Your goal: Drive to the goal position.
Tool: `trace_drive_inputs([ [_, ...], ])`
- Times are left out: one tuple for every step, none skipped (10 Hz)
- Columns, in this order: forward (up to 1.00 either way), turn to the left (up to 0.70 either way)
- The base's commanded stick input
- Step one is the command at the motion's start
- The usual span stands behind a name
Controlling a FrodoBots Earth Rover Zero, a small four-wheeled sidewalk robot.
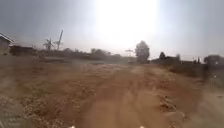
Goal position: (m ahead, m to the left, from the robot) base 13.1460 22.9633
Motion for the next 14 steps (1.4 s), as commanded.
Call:
trace_drive_inputs([
  [0.45,-0.27],
  [0.45,-0.27],
  [0.45,-0.27],
  [0.45,-0.27],
  [0.45,-0.27],
  [0.45,-0.27],
  [0.45,-0.27],
  [0.45,-0.27],
  [0.45,-0.27],
  [0.45,-0.27],
  [0.45,-0.27],
  [0.45,-0.27],
  [0.45,-0.27],
  [0.45,-0.27],
])
